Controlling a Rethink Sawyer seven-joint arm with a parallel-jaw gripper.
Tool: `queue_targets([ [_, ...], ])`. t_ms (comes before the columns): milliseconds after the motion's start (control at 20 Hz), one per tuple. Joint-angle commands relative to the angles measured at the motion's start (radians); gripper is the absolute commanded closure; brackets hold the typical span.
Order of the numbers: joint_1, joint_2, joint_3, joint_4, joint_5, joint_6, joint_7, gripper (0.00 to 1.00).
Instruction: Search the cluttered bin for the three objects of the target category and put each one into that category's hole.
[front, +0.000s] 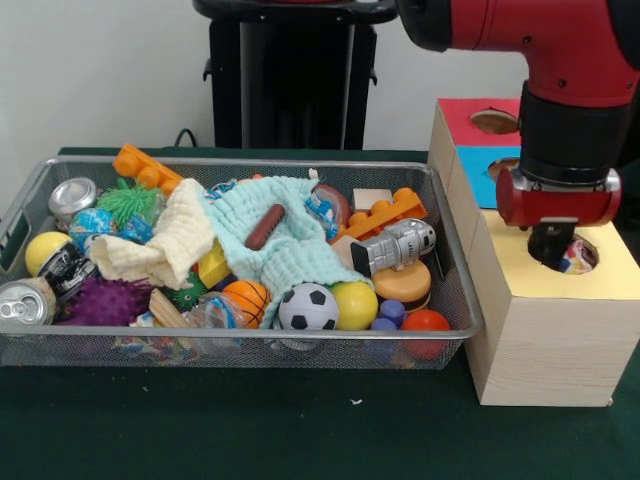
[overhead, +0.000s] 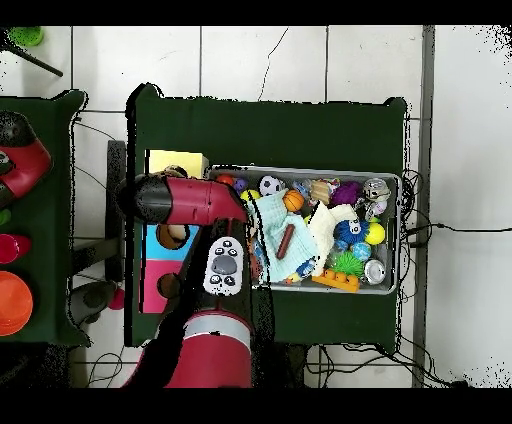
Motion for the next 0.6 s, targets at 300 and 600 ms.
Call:
queue_targets([
  [300, -0.088, -0.274, 0.109, 0.104, -0.022, 0.458, -0.009, 1.0],
  [600, -0.114, -0.294, 0.133, 0.082, -0.036, 0.511, -0.031, 1.0],
])
